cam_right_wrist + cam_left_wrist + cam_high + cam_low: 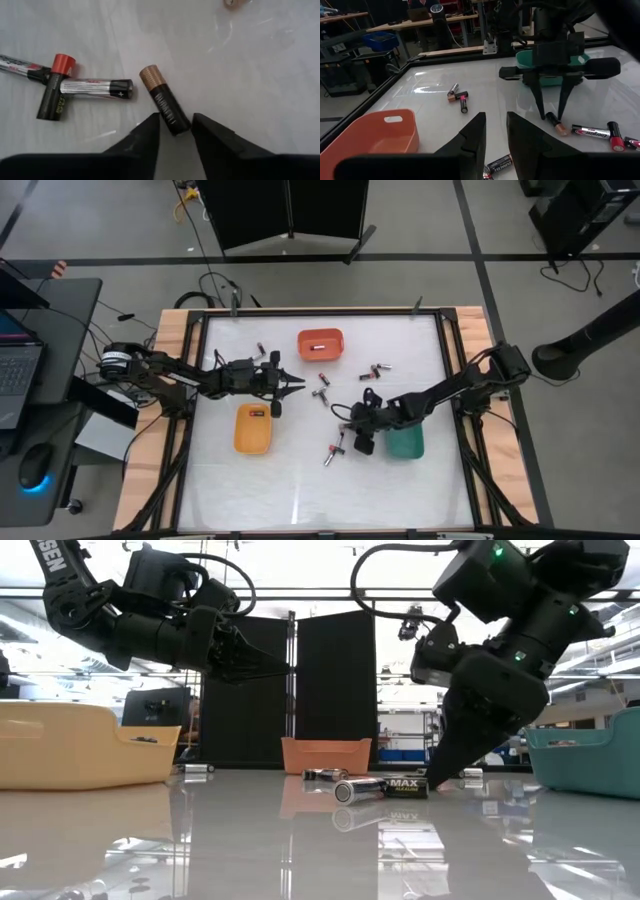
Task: Sort batteries
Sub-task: Put the brown battery into the green bin
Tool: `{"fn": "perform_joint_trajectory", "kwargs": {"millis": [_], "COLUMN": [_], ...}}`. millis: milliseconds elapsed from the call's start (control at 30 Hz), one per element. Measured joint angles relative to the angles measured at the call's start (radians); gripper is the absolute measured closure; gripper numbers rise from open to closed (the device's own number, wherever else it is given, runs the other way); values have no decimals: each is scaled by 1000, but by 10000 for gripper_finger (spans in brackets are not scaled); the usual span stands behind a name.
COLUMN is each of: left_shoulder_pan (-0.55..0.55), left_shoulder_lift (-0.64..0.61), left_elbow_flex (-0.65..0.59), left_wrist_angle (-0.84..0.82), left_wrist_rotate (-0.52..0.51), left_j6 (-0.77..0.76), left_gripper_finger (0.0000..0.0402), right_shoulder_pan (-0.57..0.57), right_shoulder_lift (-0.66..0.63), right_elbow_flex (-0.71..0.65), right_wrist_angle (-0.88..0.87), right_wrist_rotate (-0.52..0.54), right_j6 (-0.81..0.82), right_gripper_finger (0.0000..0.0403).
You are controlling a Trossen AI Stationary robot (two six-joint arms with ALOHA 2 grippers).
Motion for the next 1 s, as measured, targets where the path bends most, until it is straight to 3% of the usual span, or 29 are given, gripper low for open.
{"fn": "perform_joint_trajectory", "kwargs": {"millis": [200, 467, 767, 1000], "left_shoulder_pan": [0, 0, 0, 0], "left_shoulder_lift": [0, 0, 0, 0], "left_elbow_flex": [0, 0, 0, 0], "left_wrist_angle": [0, 0, 0, 0], "left_wrist_rotate": [0, 0, 0, 0], "left_j6": [1, 2, 5, 6], "left_gripper_finger": [319, 319, 319, 319], "right_shoulder_pan": [-21, -28, 18, 175], "right_shoulder_lift": [-1, -47, -181, -288], "right_elbow_flex": [0, 26, 224, 332], "right_wrist_angle": [0, -80, -501, -933], "right_wrist_rotate": [-28, -36, 7, 7], "right_j6": [-46, -45, -24, 206], "right_gripper_finger": [346, 348, 348, 348]}}
